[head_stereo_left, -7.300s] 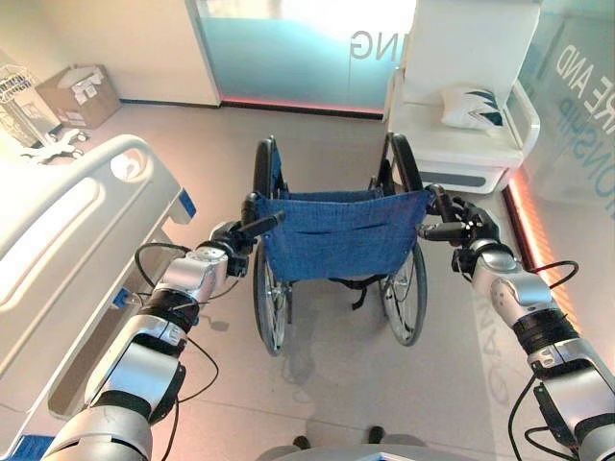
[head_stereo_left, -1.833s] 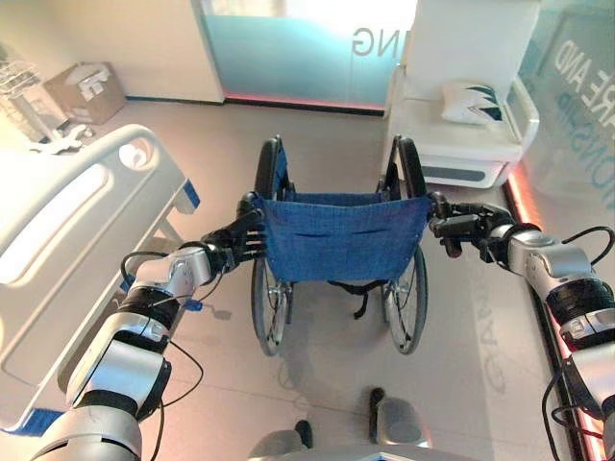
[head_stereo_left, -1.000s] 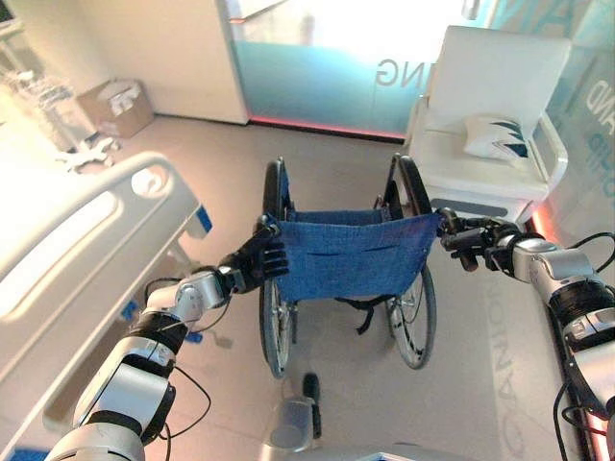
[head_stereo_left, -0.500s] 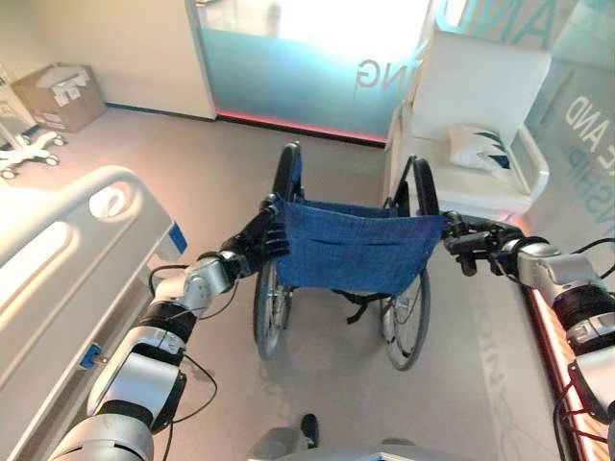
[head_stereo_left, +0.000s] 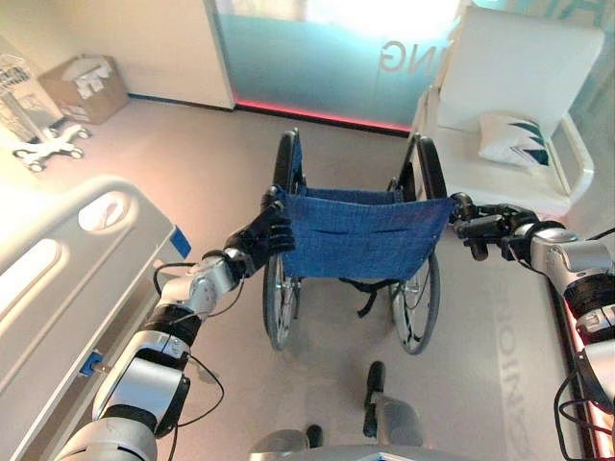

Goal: Push the wheelchair next to the bed

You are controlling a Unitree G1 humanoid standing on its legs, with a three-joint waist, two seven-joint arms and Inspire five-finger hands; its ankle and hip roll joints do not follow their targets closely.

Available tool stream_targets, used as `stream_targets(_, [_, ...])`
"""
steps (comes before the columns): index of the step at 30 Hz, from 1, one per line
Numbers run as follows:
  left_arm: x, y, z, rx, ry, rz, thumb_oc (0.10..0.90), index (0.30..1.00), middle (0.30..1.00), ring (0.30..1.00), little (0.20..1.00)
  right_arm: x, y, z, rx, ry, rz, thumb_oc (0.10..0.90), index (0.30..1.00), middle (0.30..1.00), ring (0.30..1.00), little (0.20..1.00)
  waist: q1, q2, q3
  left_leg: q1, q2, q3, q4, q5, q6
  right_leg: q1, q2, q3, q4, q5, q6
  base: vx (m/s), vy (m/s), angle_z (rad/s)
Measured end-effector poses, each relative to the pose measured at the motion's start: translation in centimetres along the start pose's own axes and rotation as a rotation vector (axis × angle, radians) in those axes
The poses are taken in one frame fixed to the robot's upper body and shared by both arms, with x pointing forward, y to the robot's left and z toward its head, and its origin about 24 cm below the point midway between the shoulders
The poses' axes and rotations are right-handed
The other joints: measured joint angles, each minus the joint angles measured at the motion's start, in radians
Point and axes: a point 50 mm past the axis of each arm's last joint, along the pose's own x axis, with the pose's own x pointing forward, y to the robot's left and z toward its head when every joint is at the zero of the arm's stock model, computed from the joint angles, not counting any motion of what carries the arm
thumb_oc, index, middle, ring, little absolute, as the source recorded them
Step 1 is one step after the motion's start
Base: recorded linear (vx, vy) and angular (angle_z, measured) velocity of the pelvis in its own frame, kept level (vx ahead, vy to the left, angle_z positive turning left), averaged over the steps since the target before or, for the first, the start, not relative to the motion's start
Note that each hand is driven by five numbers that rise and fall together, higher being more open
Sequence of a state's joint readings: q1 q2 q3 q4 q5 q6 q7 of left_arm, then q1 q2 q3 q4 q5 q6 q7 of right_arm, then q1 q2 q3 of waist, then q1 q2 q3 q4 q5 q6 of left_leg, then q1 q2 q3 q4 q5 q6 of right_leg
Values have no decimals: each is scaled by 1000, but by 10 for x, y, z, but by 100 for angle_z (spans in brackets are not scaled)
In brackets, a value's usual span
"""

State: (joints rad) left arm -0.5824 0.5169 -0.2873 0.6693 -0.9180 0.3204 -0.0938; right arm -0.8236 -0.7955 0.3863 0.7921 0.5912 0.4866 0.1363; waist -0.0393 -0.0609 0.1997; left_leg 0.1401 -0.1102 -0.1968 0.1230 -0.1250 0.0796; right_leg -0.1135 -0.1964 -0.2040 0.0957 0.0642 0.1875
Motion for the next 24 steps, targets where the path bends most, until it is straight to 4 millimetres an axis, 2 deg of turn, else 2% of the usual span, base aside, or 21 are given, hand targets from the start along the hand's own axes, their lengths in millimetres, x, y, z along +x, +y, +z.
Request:
stream_targets(1, [1,-4,-1,-5,1,-10,400,300,300,300,300,0,-1,4,-6,-1,-9,400,300,300,300,300,0,21,-4,-5,39,1,15,-24,-22,2,27,-8,26,5,-12,291,-389,76])
stream_targets(2, [3,-8,-4,-14,10,-15,400,300,300,300,300,-1,-6,4,-23,6,-25,400,300,300,300,300,-4,32,-14,-2,82,33,31,-41,-54,11,50,-15,53,-4,-78,257,-390,80])
stream_targets(3, [4,-11,-7,-18,18,-20,400,300,300,300,300,-2,-9,3,-32,10,-32,400,300,300,300,300,-2,43,-20,-2,104,43,46,-47,-76,12,61,-35,69,-25,-120,208,-349,88])
stream_targets(4, [6,-15,-9,-38,27,-35,400,300,300,300,300,-2,-10,3,-40,11,-39,400,300,300,300,300,3,55,-26,-30,131,69,113,-55,-103,21,83,-67,94,-62,-168,204,-396,63])
stream_targets(5, [6,-16,-10,-51,27,-38,400,300,300,300,300,-2,-12,5,-40,6,-47,400,300,300,300,300,3,52,-26,-58,137,87,172,-61,-115,26,82,-79,94,-62,-179,225,-437,57])
stream_targets(6, [6,-18,-10,-66,28,-44,400,300,300,300,300,-2,-12,6,-45,5,-49,400,300,300,300,300,14,52,-26,-129,143,109,312,-52,-136,30,101,-86,108,-97,-192,283,-471,32])
stream_targets(7, [6,-20,-12,-74,30,-39,400,300,300,300,300,-2,-13,7,-57,7,-56,400,300,300,300,300,33,46,-23,-230,154,154,511,0,-171,45,109,-98,102,-117,-216,247,-345,14])
stream_targets(9, [3,-13,-21,-84,53,-6,400,300,300,300,300,1,-6,4,-71,21,-41,400,300,300,300,300,65,30,-20,-285,171,185,656,99,-197,100,114,-107,94,-133,-238,210,-183,-1])
stream_targets(10, [1,-10,-24,-85,61,2,400,300,300,300,300,2,-2,3,-75,24,-31,400,300,300,300,300,65,30,-20,-293,178,194,674,98,-196,119,119,-114,86,-141,-241,280,-139,16])
stream_targets(11, [-2,-6,-28,-86,72,10,400,300,300,300,300,4,3,2,-85,25,-19,400,300,300,300,300,67,18,-13,-296,191,237,661,96,-192,162,130,-138,54,-151,-244,224,-75,23])
stream_targets(12, [-3,-5,-29,-87,73,11,400,300,300,300,300,4,4,2,-88,24,-18,400,300,300,300,300,67,15,-11,-296,193,251,636,95,-192,178,134,-143,38,-151,-245,311,-81,26])
stream_targets(13, [-5,-6,-29,-88,68,4,400,300,300,300,300,4,4,4,-91,20,-18,400,300,300,300,300,74,7,-6,-292,190,286,557,95,-192,204,142,-158,8,-150,-246,164,-31,16])
stream_targets(14, [-5,-6,-29,-88,68,4,400,300,300,300,300,4,4,4,-91,20,-18,400,300,300,300,300,74,7,-6,-292,190,286,557,95,-192,204,142,-158,8,-150,-246,376,-47,27])
stream_targets(15, [-5,-8,-27,-89,59,-10,400,300,300,300,300,4,3,7,-89,15,-27,400,300,300,300,300,81,8,-7,-285,188,330,416,93,-195,227,166,-166,-21,-150,-246,422,-42,19])
stream_targets(16, [-5,-8,-26,-90,56,-14,400,300,300,300,300,4,3,8,-85,16,-30,400,300,300,300,300,85,8,-7,-283,188,344,374,94,-195,232,173,-166,-28,-151,-246,632,-65,45])
stream_targets(18, [-2,-15,-26,-117,44,-48,400,300,300,300,300,5,-3,8,-70,41,-54,400,300,300,300,300,92,2,-3,-299,159,407,203,97,-194,286,202,-148,-94,-170,-243,488,-56,32])
stream_targets(19, [0,-21,-27,-131,39,-69,400,300,300,300,300,4,-8,5,-69,61,-73,400,300,300,300,300,119,1,-1,-303,145,451,66,122,-178,312,220,-146,-107,-178,-249,491,-65,-3])
stream_targets(21, [-4,-23,-27,-121,28,-102,400,300,300,300,300,3,-12,2,-84,75,-82,400,300,300,300,300,146,25,-2,-327,143,506,-67,151,-183,363,274,-149,-140,-194,-269,494,-64,-11])
stream_targets(22, [-8,-23,-27,-114,23,-115,400,300,300,300,300,3,-13,1,-90,80,-71,400,300,300,300,300,157,31,-2,-342,134,504,-75,173,-179,392,295,-145,-145,-202,-281,252,-29,-14])
stream_targets(24, [-12,-23,-27,-102,17,-127,400,300,300,300,300,3,-13,-1,-92,86,-59,400,300,300,300,300,186,29,-6,-367,115,493,-40,180,-176,412,303,-139,-145,-223,-290,295,18,-40])
